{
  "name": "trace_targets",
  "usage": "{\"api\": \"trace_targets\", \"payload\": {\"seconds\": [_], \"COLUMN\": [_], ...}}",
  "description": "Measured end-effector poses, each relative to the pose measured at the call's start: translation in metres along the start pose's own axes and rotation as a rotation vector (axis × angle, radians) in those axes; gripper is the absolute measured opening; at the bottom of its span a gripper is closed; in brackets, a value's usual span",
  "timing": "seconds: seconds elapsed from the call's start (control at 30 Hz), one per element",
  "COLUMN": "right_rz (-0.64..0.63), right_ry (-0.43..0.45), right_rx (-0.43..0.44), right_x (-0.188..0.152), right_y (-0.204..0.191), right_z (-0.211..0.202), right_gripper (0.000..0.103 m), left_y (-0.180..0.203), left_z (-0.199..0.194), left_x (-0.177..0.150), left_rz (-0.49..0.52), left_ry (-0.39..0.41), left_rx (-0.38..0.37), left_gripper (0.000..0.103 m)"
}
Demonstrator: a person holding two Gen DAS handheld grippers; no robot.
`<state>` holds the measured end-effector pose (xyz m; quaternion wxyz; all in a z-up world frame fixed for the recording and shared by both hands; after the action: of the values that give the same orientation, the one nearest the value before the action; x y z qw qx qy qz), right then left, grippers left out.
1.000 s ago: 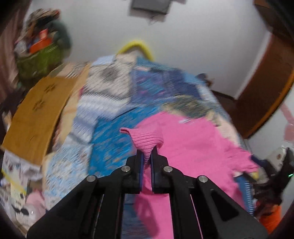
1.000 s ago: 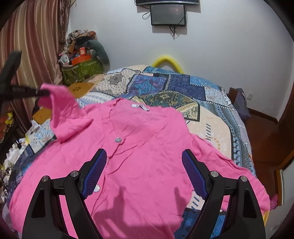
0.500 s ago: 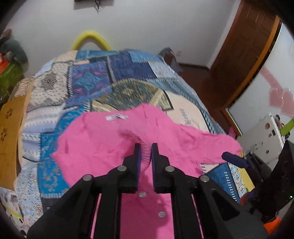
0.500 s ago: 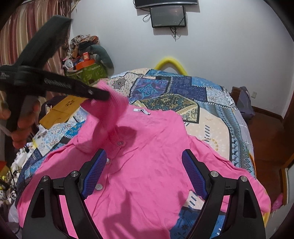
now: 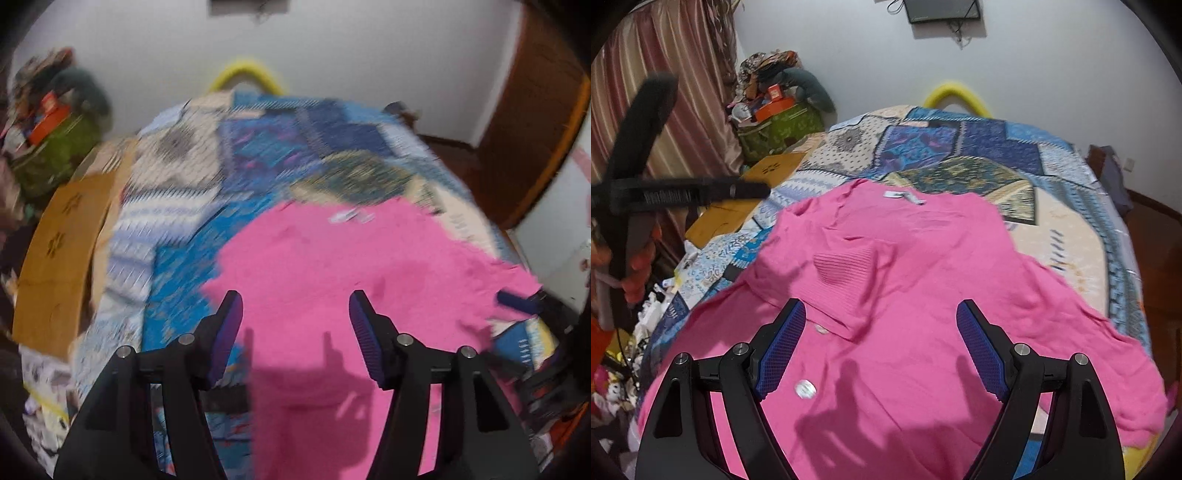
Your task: Fold small clothes
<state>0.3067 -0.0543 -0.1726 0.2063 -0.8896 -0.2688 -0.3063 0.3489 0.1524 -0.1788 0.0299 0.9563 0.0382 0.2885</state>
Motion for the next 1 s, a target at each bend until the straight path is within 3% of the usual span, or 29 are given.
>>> {"api": "trace_targets", "payload": {"seconds": [0.07,0.33,0.4,0.43,0.5,0.63,0.83,1.0], "right_rz": [-0.02,-0.054,-0.058,-0.065,-0.089,-0.073,-0.045,0.024], "right_ry": [-0.008,-0.091,-0.115,-0.122,-0.142,-0.137,-0.109,-0.135], "right_rx": [0.008,0.019,0.013,0.006,-0.027,-0.021,-0.065,-0.087], "right_x": [0.005,0.022,0.022,0.022,0.02,0.02,0.021,0.009], "right_y": [-0.009,-0.035,-0.039,-0.041,-0.043,-0.033,0.004,0.041], "right_z": [0.009,0.064,0.079,0.082,0.091,0.089,0.07,0.063], "right_gripper": [0.081,0.06,0.055,0.048,0.034,0.014,0.01,0.01], "left_y": [-0.015,-0.04,-0.038,-0.037,-0.034,-0.035,-0.053,-0.056], "left_z": [0.011,0.057,0.068,0.071,0.073,0.072,0.07,0.071], "left_x": [-0.013,-0.04,-0.039,-0.039,-0.038,-0.037,-0.038,-0.04], "left_rz": [-0.025,-0.086,-0.104,-0.106,-0.087,-0.072,-0.089,-0.077], "left_ry": [-0.036,-0.113,-0.121,-0.115,-0.096,-0.077,-0.072,-0.078], "left_rx": [0.007,-0.055,-0.093,-0.107,-0.11,-0.096,-0.058,-0.042], "left_gripper": [0.059,0.059,0.044,0.038,0.016,0.011,0.01,0.011]}}
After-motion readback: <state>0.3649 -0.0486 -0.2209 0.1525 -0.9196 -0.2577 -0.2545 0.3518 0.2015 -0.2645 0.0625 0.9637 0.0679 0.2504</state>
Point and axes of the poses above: each gripper's, at about its wrist camera, not at the fingertips, and z roughly the way its jaws point, y to its right, x to its top, the point moved 2 cm from there along z, roughly the way its jaws point, and after that the axes turned 2 degrees about -x, right-handed, at the moved point
